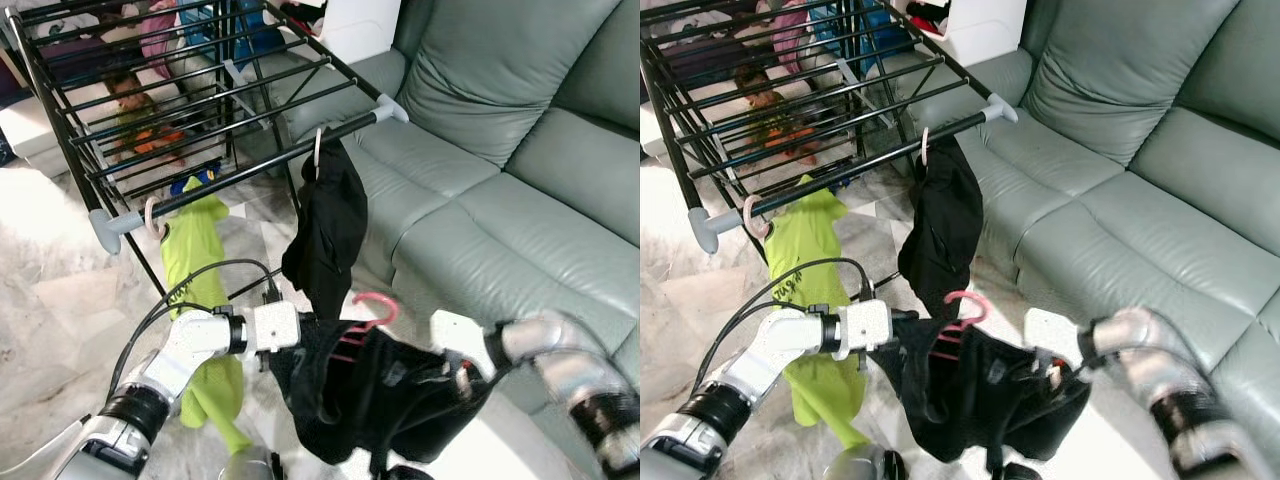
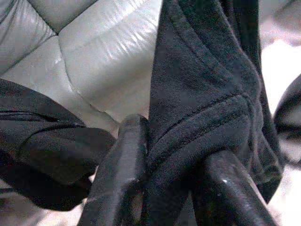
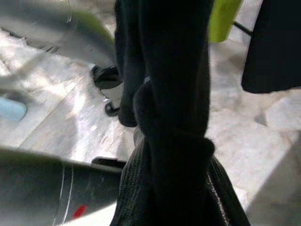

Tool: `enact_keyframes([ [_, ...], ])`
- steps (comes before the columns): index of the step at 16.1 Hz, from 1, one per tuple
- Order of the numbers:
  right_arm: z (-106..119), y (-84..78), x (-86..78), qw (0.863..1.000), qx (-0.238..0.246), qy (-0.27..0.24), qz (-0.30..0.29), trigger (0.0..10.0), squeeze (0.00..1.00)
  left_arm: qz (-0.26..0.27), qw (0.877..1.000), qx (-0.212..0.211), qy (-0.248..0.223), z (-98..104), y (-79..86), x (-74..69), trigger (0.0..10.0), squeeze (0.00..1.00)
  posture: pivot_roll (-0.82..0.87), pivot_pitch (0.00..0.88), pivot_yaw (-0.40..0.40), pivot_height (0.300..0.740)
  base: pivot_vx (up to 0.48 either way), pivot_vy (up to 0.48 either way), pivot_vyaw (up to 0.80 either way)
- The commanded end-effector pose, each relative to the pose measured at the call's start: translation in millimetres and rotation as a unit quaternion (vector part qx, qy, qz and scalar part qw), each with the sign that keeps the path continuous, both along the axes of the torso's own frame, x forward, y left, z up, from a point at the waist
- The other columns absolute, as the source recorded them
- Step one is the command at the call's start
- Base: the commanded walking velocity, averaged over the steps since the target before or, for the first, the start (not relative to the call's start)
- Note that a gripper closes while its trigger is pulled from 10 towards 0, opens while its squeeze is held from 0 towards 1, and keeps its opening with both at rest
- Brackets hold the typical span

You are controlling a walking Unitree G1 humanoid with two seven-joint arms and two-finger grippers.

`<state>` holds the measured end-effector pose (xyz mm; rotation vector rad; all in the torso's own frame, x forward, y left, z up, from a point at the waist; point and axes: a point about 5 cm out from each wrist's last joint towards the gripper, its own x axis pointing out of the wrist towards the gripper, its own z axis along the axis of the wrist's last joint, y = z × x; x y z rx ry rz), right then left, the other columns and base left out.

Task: Hang hanger

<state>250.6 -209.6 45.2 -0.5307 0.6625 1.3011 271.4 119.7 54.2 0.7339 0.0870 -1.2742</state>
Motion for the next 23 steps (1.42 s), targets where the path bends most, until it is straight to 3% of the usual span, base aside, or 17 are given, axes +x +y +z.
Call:
enact_keyframes([
  [1,5,7.1,3.5,0.999,0.016,-0.034,-0.035,0.0,0.00,-0.010,0.999,0.024,-0.041,1,3.9,-0.7,10.0,1.00,-0.02,0.000,0.038,0.740,0.000,0.000,0.00],
  [3,-4,16.1,-7.5,0.996,0.037,-0.037,-0.073,0.0,0.00,-0.021,0.993,0.060,-0.098,-1,11.5,-3.1,10.0,1.00,-0.01,0.000,0.037,0.740,0.000,0.000,0.00],
  [6,-19,27.5,-29.4,0.994,0.038,-0.022,-0.102,0.0,0.00,-0.008,0.984,0.075,-0.162,3,16.6,1.7,10.0,1.00,-0.01,0.000,0.043,0.740,0.000,0.000,0.00],
  [11,-32,28.4,-40.8,0.985,0.011,-0.018,-0.170,0.0,0.00,-0.048,0.970,0.069,-0.230,8,10.6,0.8,10.0,1.00,-0.01,0.000,0.043,0.740,0.000,0.000,0.00],
  [13,-35,26.6,-40.6,0.981,-0.003,-0.025,-0.192,0.0,0.00,-0.038,0.969,0.075,-0.231,8,12.4,5.6,10.0,1.00,-0.02,0.000,0.047,0.740,0.000,0.000,0.00],
  [14,-35,24.2,-37.6,0.976,-0.008,-0.035,-0.217,0.0,0.00,0.002,0.974,0.066,-0.218,8,16.1,10.4,10.0,1.00,-0.02,0.000,0.047,0.740,0.000,0.000,0.00],
  [15,-34,19.1,-30.8,0.949,-0.009,-0.075,-0.305,0.0,0.00,0.148,0.973,0.036,-0.175,6,31.0,23.6,10.0,1.00,-0.02,0.000,0.052,0.740,0.000,0.000,0.00],
  [16,-33,18.4,-30.7,0.945,-0.010,-0.080,-0.317,0.0,0.00,0.163,0.971,0.032,-0.171,5,33.2,24.0,10.0,1.00,-0.02,0.000,0.054,0.740,0.000,0.000,0.00],
  [17,-31,15.1,-31.9,0.928,-0.012,-0.104,-0.357,0.0,0.00,0.244,0.960,0.000,-0.141,1,42.6,24.4,10.0,1.00,-0.02,0.000,0.054,0.740,0.000,0.000,0.00],
  [18,-28,11.6,-37.0,0.901,0.000,-0.128,-0.415,0.0,0.00,0.363,0.925,-0.065,-0.093,-6,57.4,18.3,10.0,1.00,-0.02,0.000,0.052,0.740,0.000,0.000,0.00],
  [19,-27,12.2,-40.3,0.892,0.003,-0.136,-0.430,0.0,0.00,0.409,0.905,-0.088,-0.081,-9,62.7,14.3,10.0,1.00,-0.02,0.000,0.049,0.740,0.000,0.000,0.00],
  [20,-27,13.1,-41.8,0.889,0.004,-0.138,-0.436,0.0,0.00,0.429,0.895,-0.096,-0.074,-11,64.5,12.6,10.0,1.00,-0.02,0.000,0.049,0.740,0.000,0.000,0.00],
  [21,-28,27.4,-46.5,0.893,0.030,-0.113,-0.435,0.0,0.00,0.500,0.853,-0.141,-0.049,-14,66.9,7.8,10.0,0.58,-0.02,0.000,0.046,0.740,0.000,0.000,0.00],
  [22,-27,36.9,-46.9,0.902,0.037,-0.106,-0.416,0.0,0.00,0.523,0.837,-0.156,-0.043,-13,65.1,7.1,10.0,0.00,-0.01,0.000,0.041,0.740,0.000,0.000,0.00],
  [23,-25,44.2,-45.5,0.909,0.040,-0.102,-0.402,0.0,0.00,0.534,0.828,-0.165,-0.042,-12,60.7,6.6,10.0,0.00,-0.01,0.000,0.037,0.740,0.000,0.000,0.00],
])
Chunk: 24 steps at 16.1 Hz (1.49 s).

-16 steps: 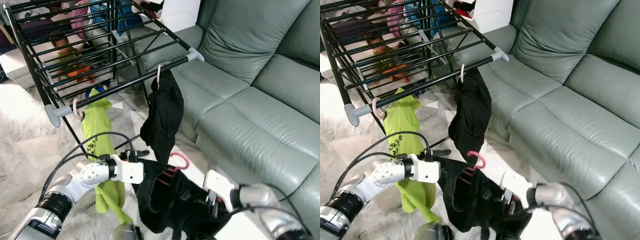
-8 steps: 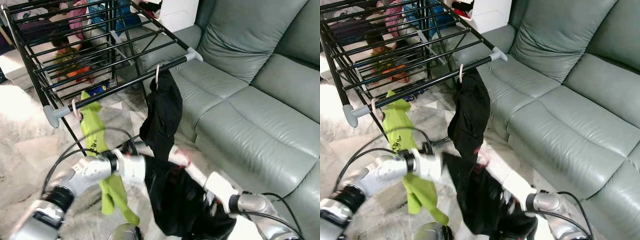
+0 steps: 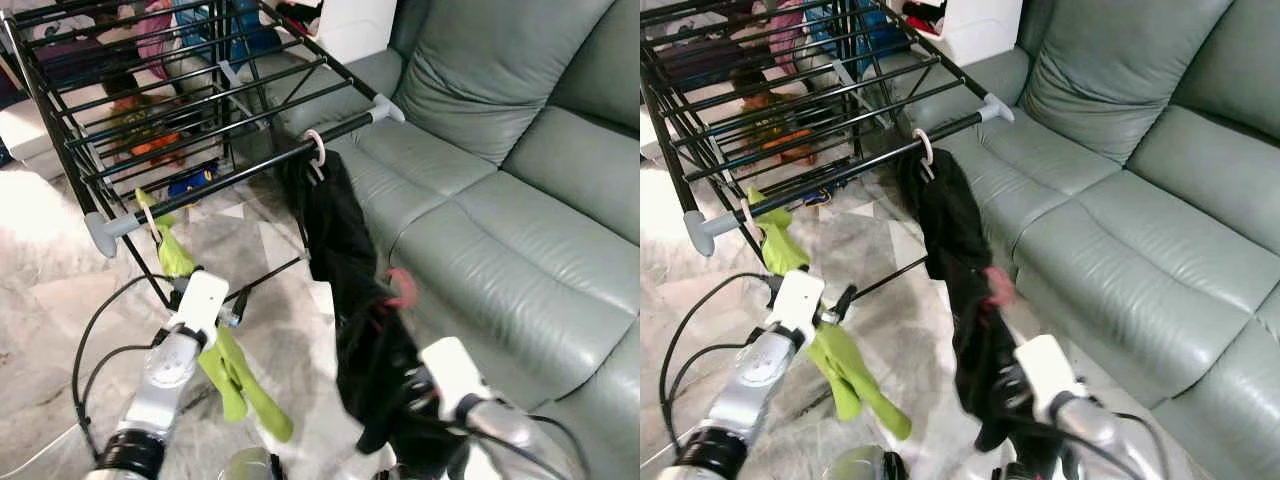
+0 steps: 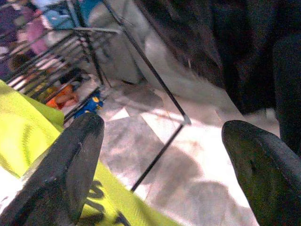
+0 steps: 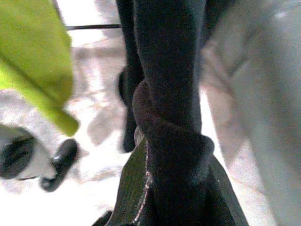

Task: Hang hanger

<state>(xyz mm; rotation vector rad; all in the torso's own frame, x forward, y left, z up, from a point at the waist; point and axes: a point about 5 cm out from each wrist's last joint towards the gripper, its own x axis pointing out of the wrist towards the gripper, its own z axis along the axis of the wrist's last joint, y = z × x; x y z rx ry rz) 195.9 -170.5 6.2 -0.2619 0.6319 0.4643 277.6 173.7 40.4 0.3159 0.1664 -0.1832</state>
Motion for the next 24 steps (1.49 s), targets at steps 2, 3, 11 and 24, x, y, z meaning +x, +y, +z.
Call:
enact_keyframes([
  [2,17,8.2,14.1,0.999,0.005,-0.037,0.015,0.0,0.00,0.018,1.000,-0.014,0.005,2,-2.5,-1.7,10.0,0.00,-0.01,0.000,0.033,0.740,0.000,0.000,0.00],
  [3,24,7.6,18.2,0.999,0.012,-0.049,0.009,0.0,0.00,0.024,0.999,-0.025,0.016,3,-6.5,-3.5,10.0,0.00,-0.01,0.000,0.037,0.740,0.000,0.000,0.00],
  [11,35,24.7,37.4,0.996,0.041,-0.068,0.040,0.0,0.00,0.049,0.996,-0.064,0.027,14,-12.5,5.0,10.0,0.00,-0.02,0.000,0.042,0.740,0.000,0.000,0.00],
  [24,140,25.6,71.5,0.923,0.097,-0.371,0.036,0.0,0.00,0.040,0.996,-0.068,0.043,15,-24.7,10.6,10.0,0.00,-0.05,0.000,0.053,0.740,0.000,0.000,0.00],
])
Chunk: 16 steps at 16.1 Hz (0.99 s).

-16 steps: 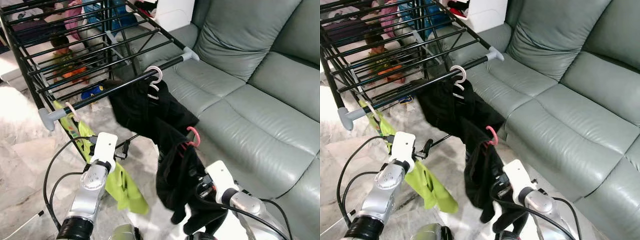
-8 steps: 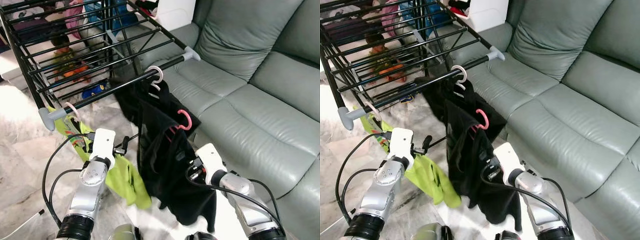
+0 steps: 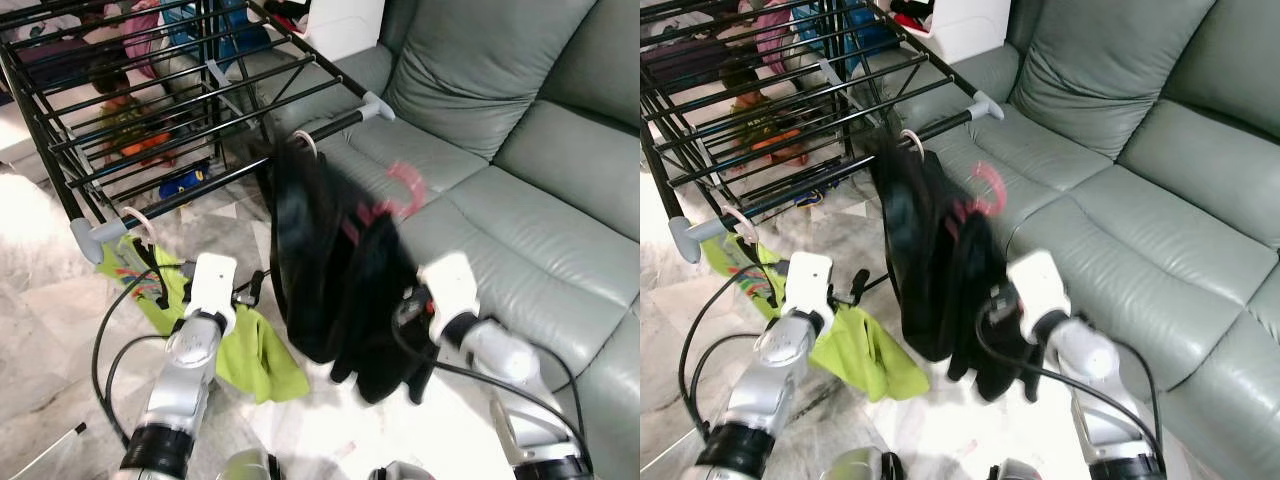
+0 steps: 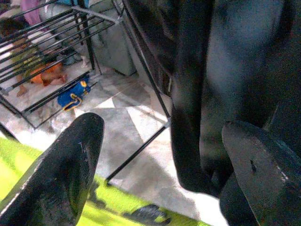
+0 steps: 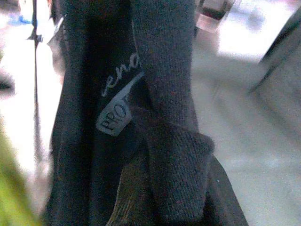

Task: Hang hanger

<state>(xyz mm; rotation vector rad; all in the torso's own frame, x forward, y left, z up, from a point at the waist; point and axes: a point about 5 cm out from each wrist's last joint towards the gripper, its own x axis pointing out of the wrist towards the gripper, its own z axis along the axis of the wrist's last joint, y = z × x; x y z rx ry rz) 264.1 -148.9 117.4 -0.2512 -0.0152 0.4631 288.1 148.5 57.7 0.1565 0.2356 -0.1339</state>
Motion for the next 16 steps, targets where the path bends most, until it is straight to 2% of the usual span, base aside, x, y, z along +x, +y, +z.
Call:
enact_keyframes([
  [1,29,5.1,5.1,0.997,0.023,-0.067,-0.002,0.0,0.00,0.002,1.000,0.006,0.008,-3,-0.9,1.1,10.0,0.00,-0.05,0.000,0.050,0.740,0.000,0.000,0.00],
  [2,17,6.9,4.5,0.999,0.030,-0.033,-0.001,0.0,0.00,0.001,1.000,0.005,0.010,-4,-3.0,2.2,10.0,0.00,-0.06,0.000,0.047,0.740,0.000,0.000,0.00],
  [4,-22,10.2,-5.3,0.998,-0.006,0.066,0.023,0.0,0.00,0.003,1.000,0.002,0.013,-5,-5.2,3.2,10.0,0.00,-0.05,0.000,0.042,0.740,0.000,0.000,0.00],
  [6,-38,13.5,-12.8,0.993,0.002,0.108,0.041,0.0,0.00,0.007,1.000,0.003,0.008,-4,-3.7,3.6,10.0,0.00,-0.05,0.000,0.042,0.740,0.000,0.000,0.00],
  [8,-41,14.2,-13.1,0.992,0.002,0.114,0.045,0.0,0.00,0.009,1.000,0.005,0.008,-4,-2.2,3.4,10.0,0.00,-0.04,0.000,0.037,0.740,0.000,0.000,0.00],
  [9,-50,18.9,-18.2,0.987,0.001,0.143,0.066,0.0,0.00,0.018,1.000,0.007,0.006,-3,3.0,2.0,10.0,0.00,-0.02,0.000,0.035,0.740,0.000,0.000,0.00],
  [10,-65,25.4,-30.6,0.977,-0.017,0.187,0.105,0.0,0.00,0.022,1.000,0.011,0.007,-3,6.1,0.6,10.0,0.00,-0.02,0.000,0.035,0.740,0.000,0.000,0.00],
  [11,-68,26.7,-33.7,0.974,-0.023,0.196,0.111,0.0,0.00,0.023,1.000,0.013,0.007,-3,7.3,-0.2,10.0,0.00,-0.01,0.000,0.036,0.740,0.000,0.000,0.00],
  [13,-77,24.3,-29.2,0.973,-0.032,0.209,0.090,0.0,0.00,0.023,1.000,0.011,0.004,-3,9.3,-1.4,10.0,0.00,-0.01,0.000,0.038,0.740,0.000,0.000,0.00],
  [16,-70,21.1,-0.8,0.978,-0.035,0.195,0.060,0.0,0.00,0.020,1.000,0.008,-0.005,2,8.2,2.0,10.0,0.00,0.00,0.000,0.040,0.740,0.178,0.000,0.00],
])
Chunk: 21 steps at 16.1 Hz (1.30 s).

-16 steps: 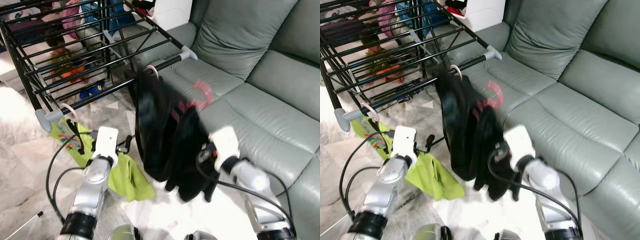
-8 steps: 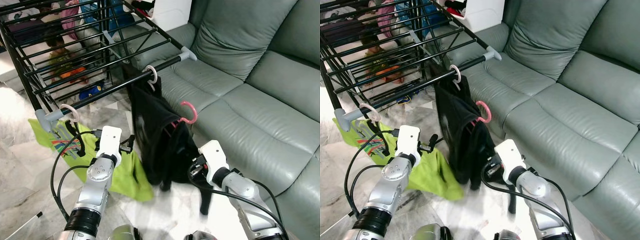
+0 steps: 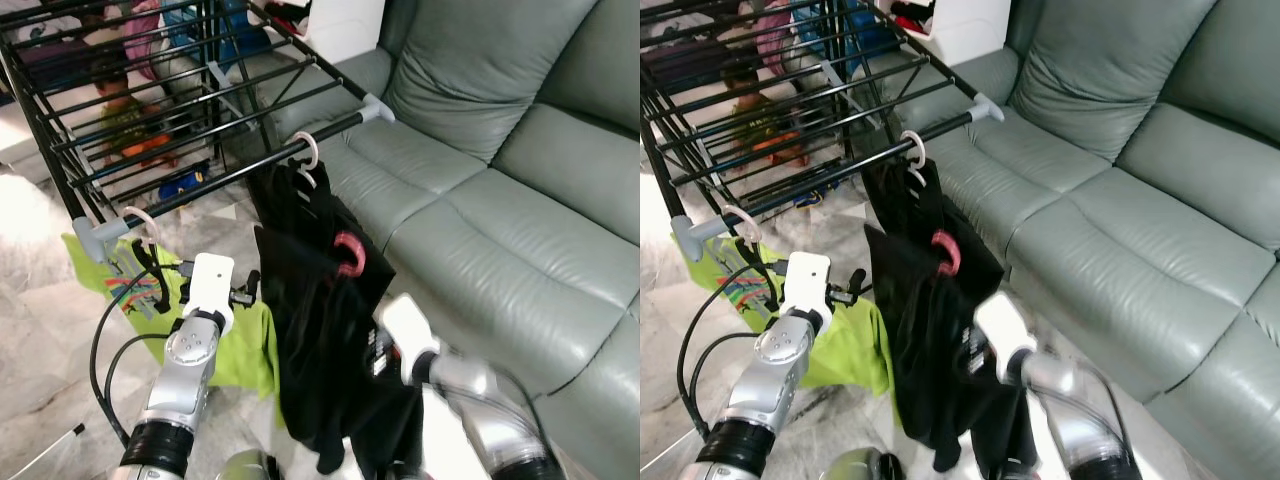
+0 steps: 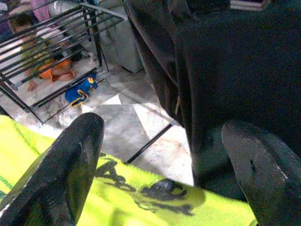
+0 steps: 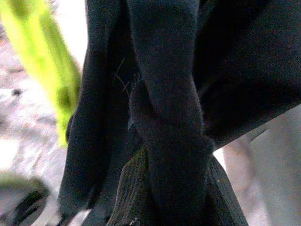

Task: Hang hanger

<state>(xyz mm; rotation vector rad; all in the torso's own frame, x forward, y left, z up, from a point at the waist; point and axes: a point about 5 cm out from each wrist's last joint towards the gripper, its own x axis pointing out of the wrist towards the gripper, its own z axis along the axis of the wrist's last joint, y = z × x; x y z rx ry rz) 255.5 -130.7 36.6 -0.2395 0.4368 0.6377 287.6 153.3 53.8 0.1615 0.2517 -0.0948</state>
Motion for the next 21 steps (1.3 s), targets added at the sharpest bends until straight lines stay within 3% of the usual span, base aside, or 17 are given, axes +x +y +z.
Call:
enact_keyframes([
  [1,13,1.6,13.4,0.999,0.009,-0.035,-0.009,0.0,0.00,0.001,1.000,0.001,-0.013,7,3.2,2.8,10.0,0.00,0.00,0.000,0.040,0.740,0.300,0.000,0.00],
  [6,24,-1.7,43.6,0.998,-0.005,-0.059,-0.012,0.0,0.00,0.001,1.000,-0.002,-0.013,7,0.8,-0.5,10.0,0.00,0.01,0.000,0.034,0.740,0.310,0.000,0.00],
  [11,37,6.9,72.9,0.998,-0.012,-0.059,0.009,0.0,0.00,0.001,1.000,-0.008,-0.015,9,-1.7,-2.5,10.0,0.00,0.03,0.000,0.013,0.740,0.312,0.000,0.00],
  [12,39,13.9,75.7,0.998,-0.015,-0.061,0.028,0.9,0.00,0.002,1.000,-0.007,-0.013,8,-2.1,-4.0,10.0,0.00,0.04,0.000,0.007,0.740,0.000,0.000,0.00],
  [13,43,21.3,78.3,0.996,-0.013,-0.071,0.045,7.0,0.00,0.003,1.000,-0.006,-0.012,8,-2.5,-5.0,10.0,0.00,0.04,0.000,0.007,0.740,0.000,0.000,0.00],
  [14,45,26.7,79.8,0.996,-0.007,-0.078,0.053,9.7,0.00,0.004,1.000,-0.007,-0.012,8,-2.8,-5.8,10.0,0.00,0.04,0.000,0.003,0.740,0.000,0.000,0.00],
  [16,45,30.8,79.6,0.995,-0.005,-0.077,0.063,10.0,0.00,0.004,1.000,-0.007,-0.011,7,-3.1,-6.9,10.0,0.00,0.04,0.000,0.001,0.740,0.000,0.000,0.00],
  [21,43,33.6,82.0,0.995,0.002,-0.078,0.058,10.0,0.00,0.004,1.000,-0.004,-0.008,7,-3.4,-11.4,10.0,0.00,0.06,0.000,-0.002,0.740,0.000,0.000,0.75],
])
